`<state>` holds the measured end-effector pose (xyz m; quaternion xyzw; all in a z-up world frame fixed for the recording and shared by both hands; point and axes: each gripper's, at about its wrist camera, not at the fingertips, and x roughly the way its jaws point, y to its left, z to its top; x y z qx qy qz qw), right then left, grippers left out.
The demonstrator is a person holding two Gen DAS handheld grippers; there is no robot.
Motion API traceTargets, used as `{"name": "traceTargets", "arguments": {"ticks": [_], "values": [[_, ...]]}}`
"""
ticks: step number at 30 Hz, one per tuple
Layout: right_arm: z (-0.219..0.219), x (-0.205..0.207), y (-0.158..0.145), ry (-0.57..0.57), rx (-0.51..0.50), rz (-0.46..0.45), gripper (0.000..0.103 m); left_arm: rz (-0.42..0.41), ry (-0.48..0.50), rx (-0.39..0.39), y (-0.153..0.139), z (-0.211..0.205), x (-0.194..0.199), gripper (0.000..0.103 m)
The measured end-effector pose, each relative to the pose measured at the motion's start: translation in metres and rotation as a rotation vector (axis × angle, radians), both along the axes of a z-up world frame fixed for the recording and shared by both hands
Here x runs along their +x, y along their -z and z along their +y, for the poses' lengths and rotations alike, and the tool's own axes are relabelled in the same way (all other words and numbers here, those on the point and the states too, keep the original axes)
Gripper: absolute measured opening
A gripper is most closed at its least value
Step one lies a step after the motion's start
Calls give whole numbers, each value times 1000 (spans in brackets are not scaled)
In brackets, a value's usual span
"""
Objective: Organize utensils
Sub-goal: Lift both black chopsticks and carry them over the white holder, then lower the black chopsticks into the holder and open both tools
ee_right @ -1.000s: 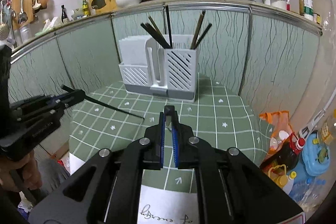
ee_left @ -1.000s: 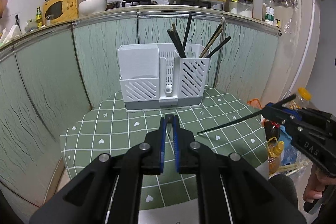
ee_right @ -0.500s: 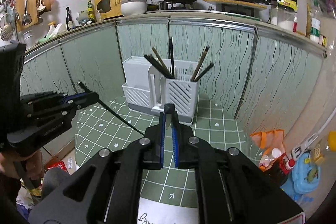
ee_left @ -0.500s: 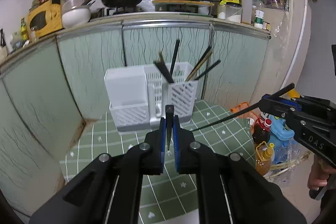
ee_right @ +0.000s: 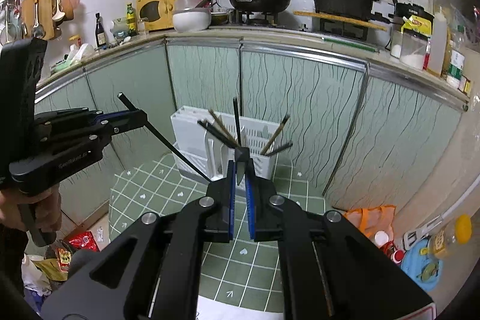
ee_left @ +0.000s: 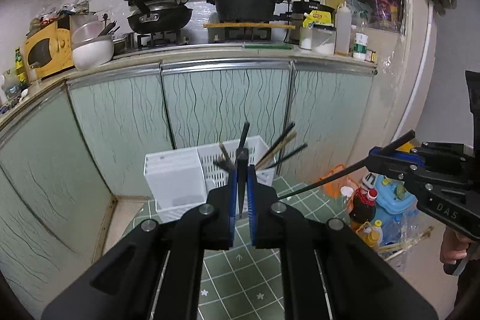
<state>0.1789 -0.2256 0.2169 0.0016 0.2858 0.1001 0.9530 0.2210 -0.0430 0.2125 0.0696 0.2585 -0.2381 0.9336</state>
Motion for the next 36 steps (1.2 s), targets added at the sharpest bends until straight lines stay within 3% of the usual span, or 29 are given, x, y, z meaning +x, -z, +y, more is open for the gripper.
{"name": "traceTargets", "arguments": {"ticks": [9, 16, 23, 34, 36], "values": [[-7, 21, -51, -9, -14, -33, 6, -26, 31, -13, -43, -14, 21, 8], [-11, 44, -59, -7, -29, -25, 6, -54, 52, -7, -61, -31, 39, 8], [-19, 73, -39, -5, -22, 7, 6, -39, 70, 3, -49, -47, 64, 8], [-25, 113, 2, -31, -13, 57, 7, 11, 75, 21, -3, -58, 100, 8], [-28, 120, 8, -44, -9, 75, 25, 14, 69, 32, 2, -57, 102, 10]]}}
